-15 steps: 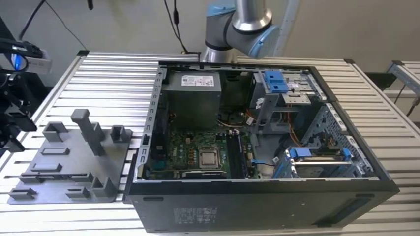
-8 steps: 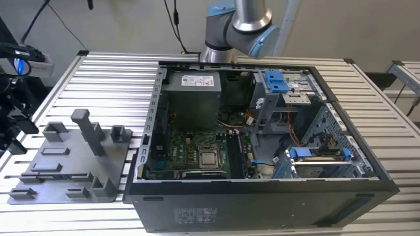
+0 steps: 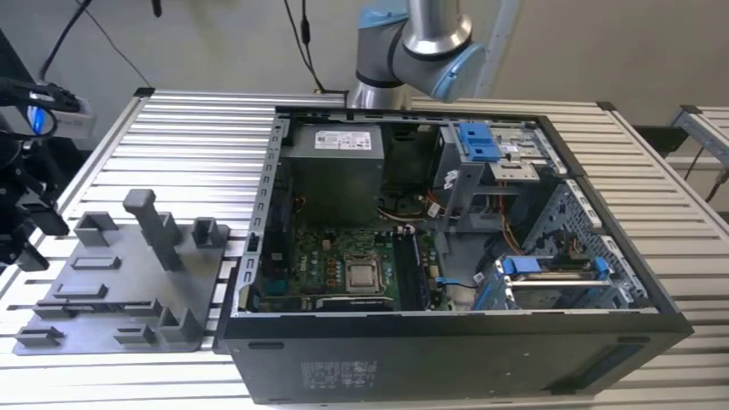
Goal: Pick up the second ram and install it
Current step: 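Pick up the second ram and move it above second insertion slot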
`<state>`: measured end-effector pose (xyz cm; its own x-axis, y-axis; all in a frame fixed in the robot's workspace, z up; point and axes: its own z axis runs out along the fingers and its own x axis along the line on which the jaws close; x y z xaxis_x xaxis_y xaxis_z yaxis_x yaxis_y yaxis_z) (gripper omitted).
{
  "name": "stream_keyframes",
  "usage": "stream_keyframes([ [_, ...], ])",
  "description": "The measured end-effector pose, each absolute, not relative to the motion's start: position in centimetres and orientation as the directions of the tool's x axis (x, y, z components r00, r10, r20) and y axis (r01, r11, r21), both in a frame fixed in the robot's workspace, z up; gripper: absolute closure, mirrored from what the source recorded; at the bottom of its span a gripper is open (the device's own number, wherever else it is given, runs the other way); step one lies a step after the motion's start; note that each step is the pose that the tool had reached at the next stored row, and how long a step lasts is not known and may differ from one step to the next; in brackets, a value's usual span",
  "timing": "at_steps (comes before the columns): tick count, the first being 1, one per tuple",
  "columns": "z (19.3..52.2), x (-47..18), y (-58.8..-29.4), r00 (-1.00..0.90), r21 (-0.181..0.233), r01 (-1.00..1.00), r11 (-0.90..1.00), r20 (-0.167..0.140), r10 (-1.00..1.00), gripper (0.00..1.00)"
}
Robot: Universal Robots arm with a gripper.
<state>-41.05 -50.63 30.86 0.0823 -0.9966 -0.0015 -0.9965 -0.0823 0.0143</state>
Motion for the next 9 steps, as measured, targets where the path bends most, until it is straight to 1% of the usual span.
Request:
stream_keyframes([
  [9, 29.4, -41.0, -50.6, 0.085, 0.012, -0.996, -0.085, -0.001, -0.996, 0.46],
])
